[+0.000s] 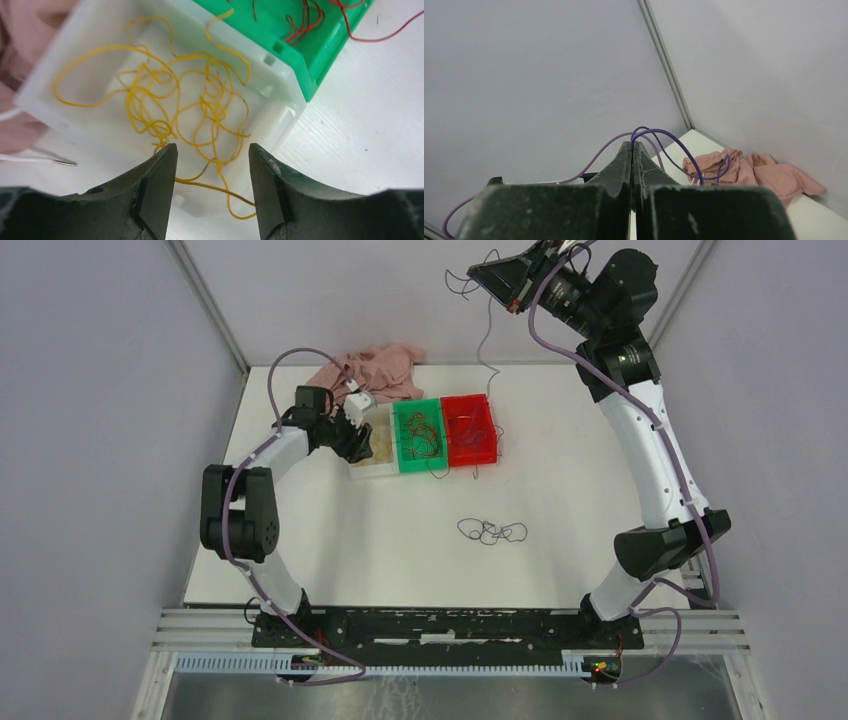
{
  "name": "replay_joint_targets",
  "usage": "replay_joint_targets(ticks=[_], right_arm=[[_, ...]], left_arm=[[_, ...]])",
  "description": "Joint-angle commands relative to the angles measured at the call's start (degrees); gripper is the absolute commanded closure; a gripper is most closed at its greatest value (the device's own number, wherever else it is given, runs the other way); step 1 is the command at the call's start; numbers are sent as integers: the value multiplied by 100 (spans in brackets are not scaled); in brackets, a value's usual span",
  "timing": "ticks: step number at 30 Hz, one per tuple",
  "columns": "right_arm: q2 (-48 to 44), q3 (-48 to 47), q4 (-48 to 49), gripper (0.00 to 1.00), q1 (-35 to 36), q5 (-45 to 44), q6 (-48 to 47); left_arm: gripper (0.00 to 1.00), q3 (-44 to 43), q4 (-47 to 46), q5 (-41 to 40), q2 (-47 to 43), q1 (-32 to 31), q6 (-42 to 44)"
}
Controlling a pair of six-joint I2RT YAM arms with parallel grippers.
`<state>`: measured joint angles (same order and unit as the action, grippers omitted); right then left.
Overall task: Untangle the cables
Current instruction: Place the cable in the bin.
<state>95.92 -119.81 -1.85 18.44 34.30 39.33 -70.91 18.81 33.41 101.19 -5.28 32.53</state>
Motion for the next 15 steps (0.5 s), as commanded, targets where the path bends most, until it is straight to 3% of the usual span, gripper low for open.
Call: replay_joint_targets(ticks=[1,6,15], right_arm=[[-14,46,-242,100,37,-130,-340],[-127,971,100,100,30,-140,-308],[152,1473,291,100,29,-126,-346]], left_arm=[[40,379,-594,-84,-313,-38,-144],[50,487,-650,-203,-217,-31,396],[61,788,-566,92,-282,-30,1365]])
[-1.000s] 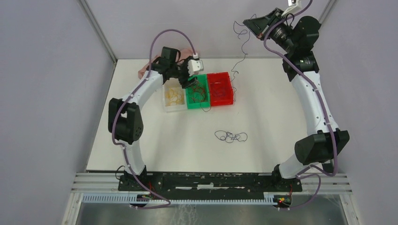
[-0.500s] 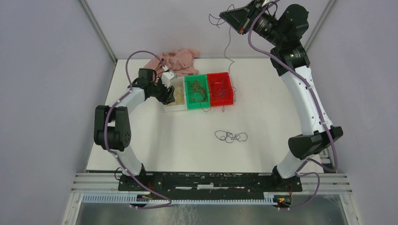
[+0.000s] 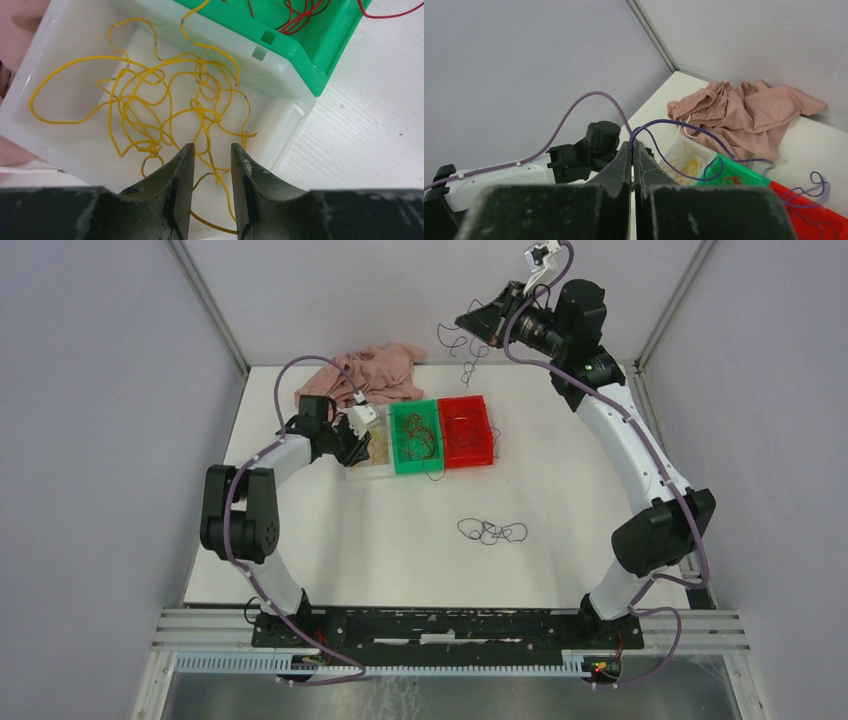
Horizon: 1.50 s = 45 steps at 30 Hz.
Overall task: Untangle the cables
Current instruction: Place the cable in the bin.
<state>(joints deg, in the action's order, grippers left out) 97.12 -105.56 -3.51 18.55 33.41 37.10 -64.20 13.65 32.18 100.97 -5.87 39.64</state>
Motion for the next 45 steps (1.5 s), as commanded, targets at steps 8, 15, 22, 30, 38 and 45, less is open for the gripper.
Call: replay_joint_targets(ticks=[8,15,22,30,38,45], right_arm=[[255,481,359,100,17,-94,-311],[391,844,280,100,13,-187,-555],[718,933,94,100,-4,-296,-772],[759,625,-136,100,-106,-341,-899],[1133,961,-736,100,37,-890,-1729],[1857,737,-1443,100,385,-2053,-2582]], left_arm=[[48,-102,46,558,-337,97,556],[20,-922,562,1203,-561,263,-264],[0,-1452,806,1624,-832,390,-781],[1,-1822,978,1450,-880,634,-1071],[1,-1421,1104,688,-479,931,-957],[1,-1239,1153,536,-110,1052,-697]])
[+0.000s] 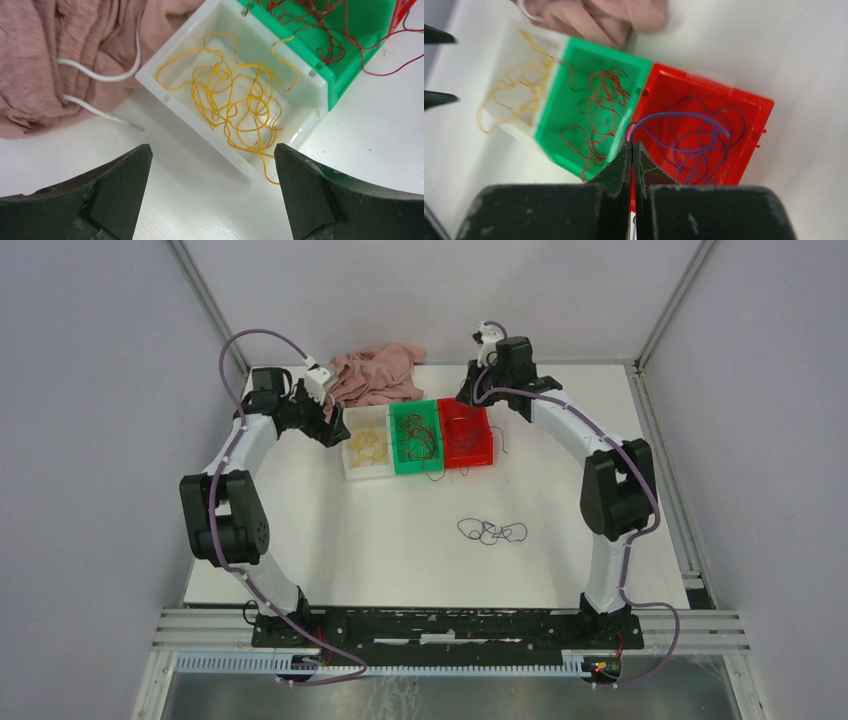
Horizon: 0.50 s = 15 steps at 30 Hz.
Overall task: Untangle the cables
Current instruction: Place the cable in the bin.
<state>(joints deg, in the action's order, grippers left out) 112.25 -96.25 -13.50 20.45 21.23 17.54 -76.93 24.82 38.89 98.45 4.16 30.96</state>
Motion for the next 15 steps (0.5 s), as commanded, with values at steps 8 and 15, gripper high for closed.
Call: replay_joint_targets(ticks=[8,15], right_arm=[[1136,-824,-1081,100,611,-2074,-1256],[1446,-776,-1108,100,707,-2561,-1353]], left_arm=[[4,20,-83,-134,264,49,380],[4,73,-163,-260,225,49,586]])
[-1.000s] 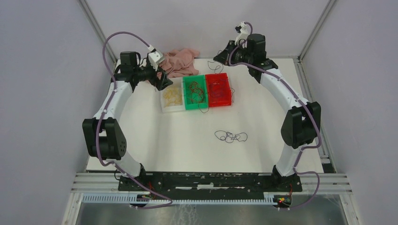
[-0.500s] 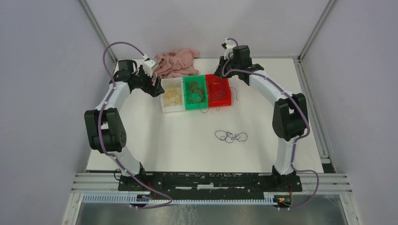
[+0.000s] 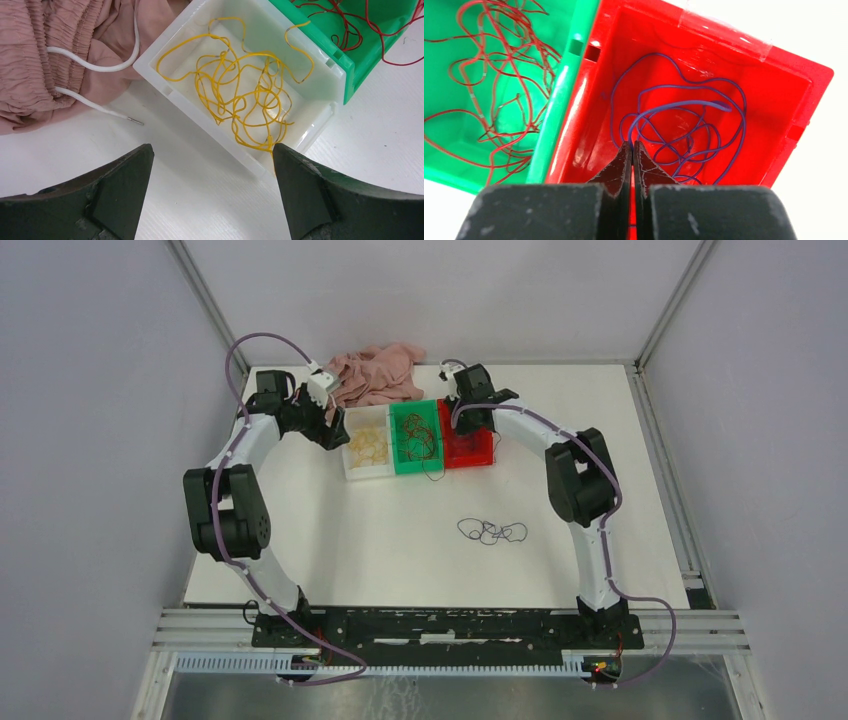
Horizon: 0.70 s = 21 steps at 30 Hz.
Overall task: Untangle the cables
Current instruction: Place the cable in the bin.
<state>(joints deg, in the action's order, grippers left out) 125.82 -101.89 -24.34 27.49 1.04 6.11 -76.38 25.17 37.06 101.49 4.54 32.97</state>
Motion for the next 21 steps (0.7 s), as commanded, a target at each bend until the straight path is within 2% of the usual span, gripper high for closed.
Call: replay_joint_targets(ticks=[1,4,7,12,18,21], right_arm=[[118,-207,-84,100,11,-654,-241],[151,-85,-299,100,51,-1218,-340],[-68,487,-125,100,52,-1433,-394],[-649,1540,543,100,47,-1169,-467],[-1168,1768,711,100,51,-707,-341],[-1511,1860,802,100,93,-805,-260]], left_arm=[[4,18,-204,-96,-62,19,395],[6,5,-220,-132,8,12,444],[7,11,-249,-139,37,12,457],[8,50,-249,-64,-41,12,434],[8,115,-142,-76,-223,11,599],[8,133,-127,-83,-279,13,668]])
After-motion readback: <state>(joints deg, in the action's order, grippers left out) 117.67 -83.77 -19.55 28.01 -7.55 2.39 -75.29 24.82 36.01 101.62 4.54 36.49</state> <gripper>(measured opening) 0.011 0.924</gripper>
